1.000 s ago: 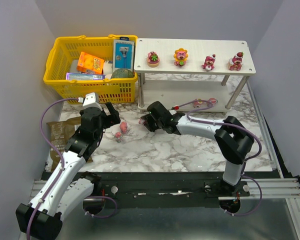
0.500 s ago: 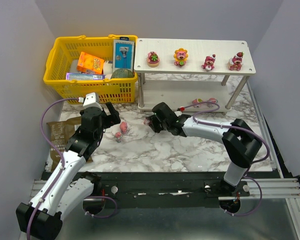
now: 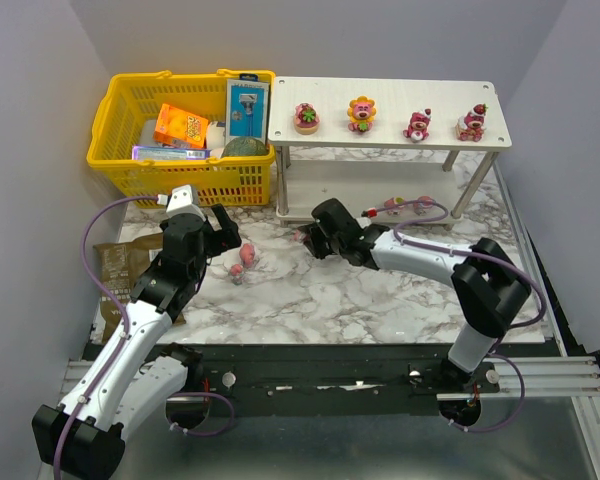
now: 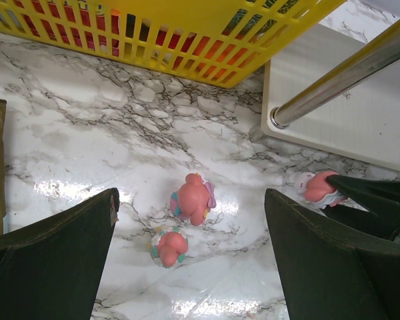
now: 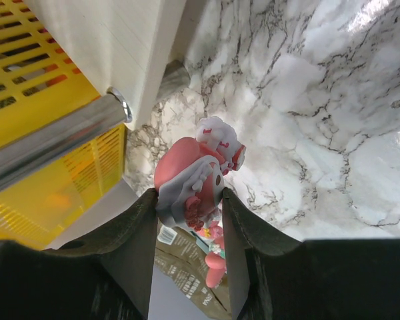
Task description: Place and organize the plastic toys onto the shelf
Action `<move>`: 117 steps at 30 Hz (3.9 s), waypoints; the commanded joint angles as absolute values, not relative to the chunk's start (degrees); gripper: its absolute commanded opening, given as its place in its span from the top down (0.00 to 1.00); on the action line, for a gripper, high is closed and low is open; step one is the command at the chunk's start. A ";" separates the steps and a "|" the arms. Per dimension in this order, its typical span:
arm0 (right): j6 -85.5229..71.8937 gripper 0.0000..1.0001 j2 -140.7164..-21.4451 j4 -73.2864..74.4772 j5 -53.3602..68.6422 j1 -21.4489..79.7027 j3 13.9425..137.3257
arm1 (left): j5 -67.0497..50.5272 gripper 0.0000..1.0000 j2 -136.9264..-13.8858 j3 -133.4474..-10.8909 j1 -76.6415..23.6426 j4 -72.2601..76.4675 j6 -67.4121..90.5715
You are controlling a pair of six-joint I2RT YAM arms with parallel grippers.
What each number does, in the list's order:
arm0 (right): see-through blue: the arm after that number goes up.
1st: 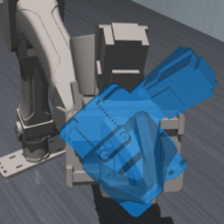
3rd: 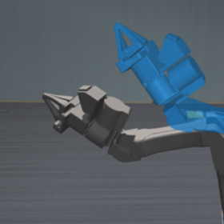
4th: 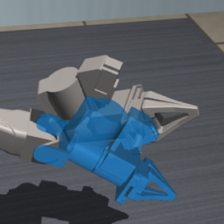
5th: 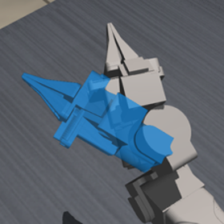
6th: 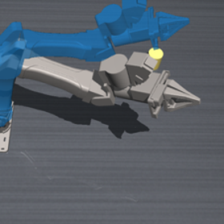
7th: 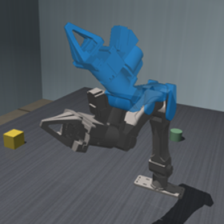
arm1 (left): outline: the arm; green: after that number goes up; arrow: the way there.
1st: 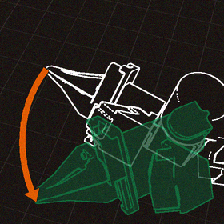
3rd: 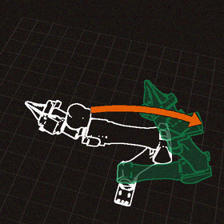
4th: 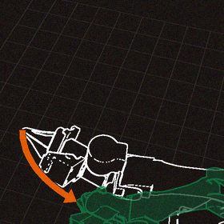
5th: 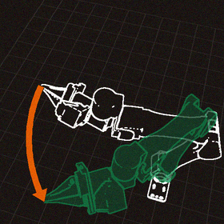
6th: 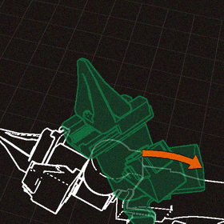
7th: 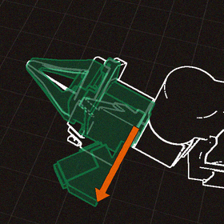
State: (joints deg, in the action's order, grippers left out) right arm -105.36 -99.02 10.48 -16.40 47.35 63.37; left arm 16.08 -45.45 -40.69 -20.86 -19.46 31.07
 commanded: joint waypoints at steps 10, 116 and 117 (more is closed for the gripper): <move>-105.82 0.99 -92.03 13.45 -22.23 42.55 59.24 | 17.40 0.01 -45.00 -41.40 -21.18 -19.42 30.76; -116.20 0.29 -95.01 18.55 -24.96 28.48 63.90 | 17.23 0.01 -46.41 -41.22 -21.18 -19.16 30.59; -115.23 0.27 -95.01 18.46 -25.05 28.48 64.16 | 17.31 0.01 -46.41 -41.13 -21.18 -19.16 30.59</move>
State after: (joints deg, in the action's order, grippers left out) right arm -114.02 -94.41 19.55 -23.14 28.82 64.31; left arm 16.08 -46.94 -40.69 -20.86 -19.46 31.05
